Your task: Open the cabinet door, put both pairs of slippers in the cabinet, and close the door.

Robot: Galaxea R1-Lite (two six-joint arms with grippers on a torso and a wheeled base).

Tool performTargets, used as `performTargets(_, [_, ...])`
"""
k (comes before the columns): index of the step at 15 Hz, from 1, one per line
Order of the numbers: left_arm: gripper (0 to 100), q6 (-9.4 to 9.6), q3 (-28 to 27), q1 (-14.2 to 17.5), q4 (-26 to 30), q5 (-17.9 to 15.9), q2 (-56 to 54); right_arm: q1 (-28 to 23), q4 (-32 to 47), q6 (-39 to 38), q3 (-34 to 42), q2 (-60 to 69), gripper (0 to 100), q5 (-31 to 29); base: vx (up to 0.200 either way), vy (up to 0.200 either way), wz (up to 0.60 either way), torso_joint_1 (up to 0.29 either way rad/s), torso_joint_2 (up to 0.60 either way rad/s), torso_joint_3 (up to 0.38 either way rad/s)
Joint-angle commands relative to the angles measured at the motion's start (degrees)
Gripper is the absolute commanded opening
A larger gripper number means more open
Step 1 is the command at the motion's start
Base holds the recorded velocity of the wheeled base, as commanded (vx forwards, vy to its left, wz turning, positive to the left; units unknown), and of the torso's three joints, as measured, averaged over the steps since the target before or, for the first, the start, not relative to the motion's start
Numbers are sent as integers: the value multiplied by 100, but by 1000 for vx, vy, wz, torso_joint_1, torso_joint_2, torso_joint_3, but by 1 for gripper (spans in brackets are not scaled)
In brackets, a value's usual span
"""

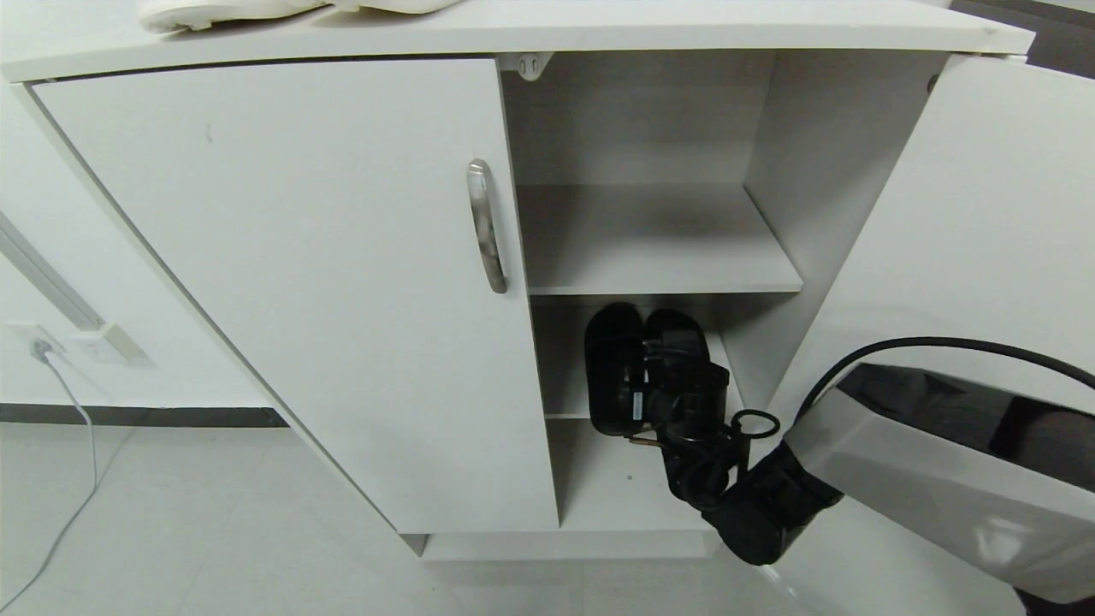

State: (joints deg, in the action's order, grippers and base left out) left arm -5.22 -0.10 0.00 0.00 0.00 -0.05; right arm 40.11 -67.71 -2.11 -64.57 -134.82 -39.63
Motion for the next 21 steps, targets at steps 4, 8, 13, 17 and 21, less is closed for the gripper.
performTargets(4, [0, 3, 1, 0, 0, 0, 5, 639, -885, 0, 2318, 1388, 100, 281, 0, 0, 0, 0, 0, 0])
performTargets(8, [0, 3, 1, 0, 0, 0, 5, 885, -1113, -62, 2827, 1405, 100, 395, 0, 0, 0, 0, 0, 0])
performTargets(13, [0, 3, 1, 0, 9, -9, 5, 867, -1113, -62, 2792, 1318, 100, 404, -80, 0, 0, 2, 1, -1])
performTargets(17, [0, -6, 1, 0, 9, 0, 5, 867, -1148, -62, 2819, 1300, 100, 395, -200, 0, 0, 2, 5, 0])
performTargets(21, [0, 3, 1, 0, 0, 0, 5, 867, -1236, -62, 2836, 1300, 100, 395, 0, 0, 0, 0, 0, 0])
